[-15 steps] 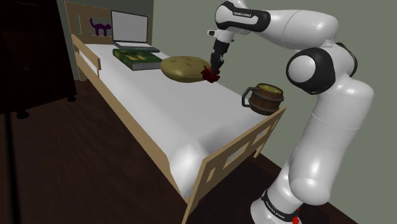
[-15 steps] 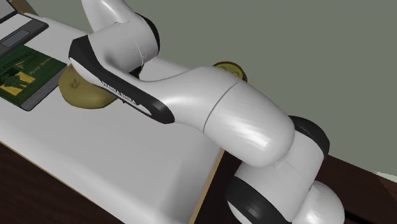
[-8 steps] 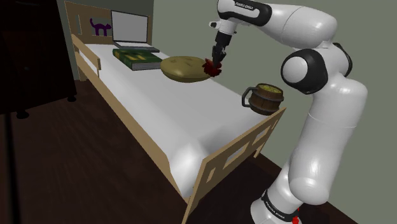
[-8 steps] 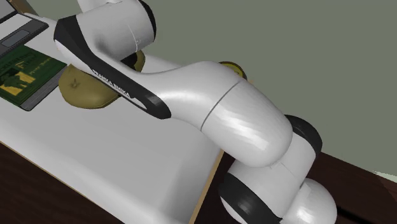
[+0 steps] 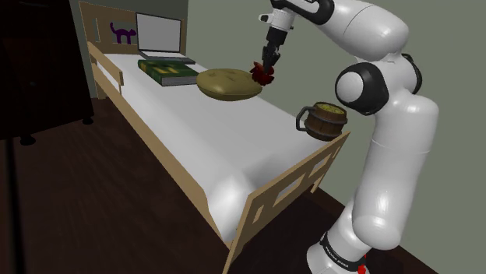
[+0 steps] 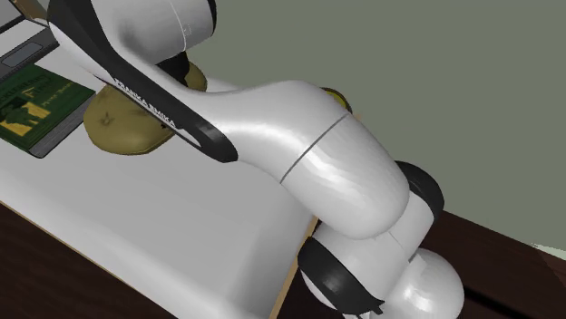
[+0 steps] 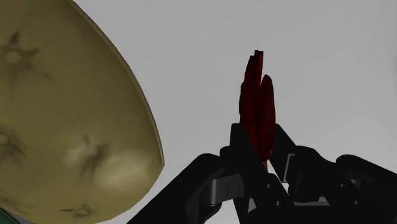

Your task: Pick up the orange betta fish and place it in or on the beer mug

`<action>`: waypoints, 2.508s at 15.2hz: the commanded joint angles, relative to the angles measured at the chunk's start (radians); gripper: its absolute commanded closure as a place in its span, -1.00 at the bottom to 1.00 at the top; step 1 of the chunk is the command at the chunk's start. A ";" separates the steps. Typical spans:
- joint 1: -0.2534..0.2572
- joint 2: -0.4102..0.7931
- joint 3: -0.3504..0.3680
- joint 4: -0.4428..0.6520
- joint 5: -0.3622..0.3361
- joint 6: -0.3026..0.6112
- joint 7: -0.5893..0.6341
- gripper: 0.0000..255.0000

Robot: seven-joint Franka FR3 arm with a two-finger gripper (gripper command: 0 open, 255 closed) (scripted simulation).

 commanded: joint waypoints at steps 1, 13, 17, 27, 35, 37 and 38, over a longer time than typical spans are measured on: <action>-0.017 0.027 -0.001 0.069 0.016 -0.045 -0.002 1.00; -0.035 -0.147 -0.042 -0.075 -0.065 -0.063 -0.096 1.00; -0.047 -0.249 -0.063 -0.181 -0.120 -0.047 -0.149 1.00; -0.119 -0.415 -0.138 -0.313 -0.219 -0.056 -0.315 1.00; -0.162 -0.484 -0.182 -0.394 -0.267 -0.029 -0.406 1.00; -0.164 -0.503 -0.175 -0.439 -0.278 0.001 -0.398 1.00; -0.165 -0.512 -0.172 -0.460 -0.283 0.015 -0.395 1.00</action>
